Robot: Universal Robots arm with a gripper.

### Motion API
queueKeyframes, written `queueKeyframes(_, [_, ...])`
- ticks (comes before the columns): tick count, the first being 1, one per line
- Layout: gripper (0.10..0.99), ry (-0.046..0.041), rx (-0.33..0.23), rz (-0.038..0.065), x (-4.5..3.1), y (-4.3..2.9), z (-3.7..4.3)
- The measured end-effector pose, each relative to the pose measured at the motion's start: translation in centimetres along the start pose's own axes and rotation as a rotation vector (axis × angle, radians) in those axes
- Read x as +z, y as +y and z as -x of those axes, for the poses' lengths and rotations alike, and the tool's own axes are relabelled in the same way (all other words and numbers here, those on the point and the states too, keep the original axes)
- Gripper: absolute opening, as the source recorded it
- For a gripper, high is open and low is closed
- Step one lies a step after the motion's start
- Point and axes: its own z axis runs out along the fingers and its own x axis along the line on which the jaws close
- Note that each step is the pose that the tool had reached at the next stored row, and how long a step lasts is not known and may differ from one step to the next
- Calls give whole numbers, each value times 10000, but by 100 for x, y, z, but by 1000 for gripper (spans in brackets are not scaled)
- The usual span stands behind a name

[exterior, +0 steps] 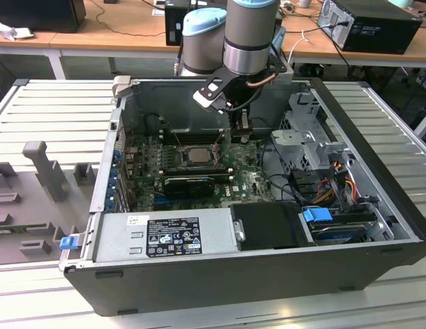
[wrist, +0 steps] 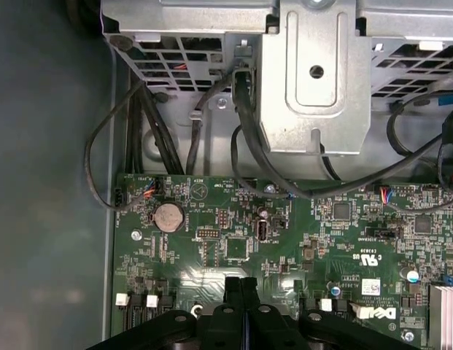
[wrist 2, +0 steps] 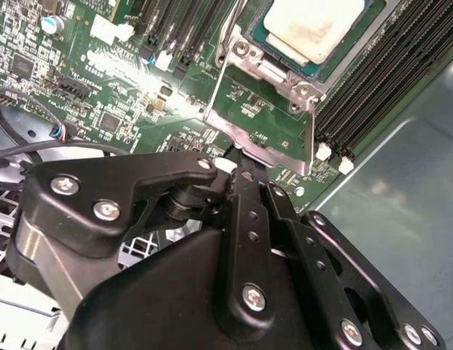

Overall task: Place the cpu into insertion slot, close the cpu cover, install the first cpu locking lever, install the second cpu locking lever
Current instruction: 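Close the cpu cover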

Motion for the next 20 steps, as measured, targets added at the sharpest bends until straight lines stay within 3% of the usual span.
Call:
queueKeyframes(6, [106,1,0,1,-3,-73,-2])
queueKeyframes(17, [106,0,1,0,-12,-356,-8])
queueKeyframes(20, [106,1,-2,-1,17,-385,-8])
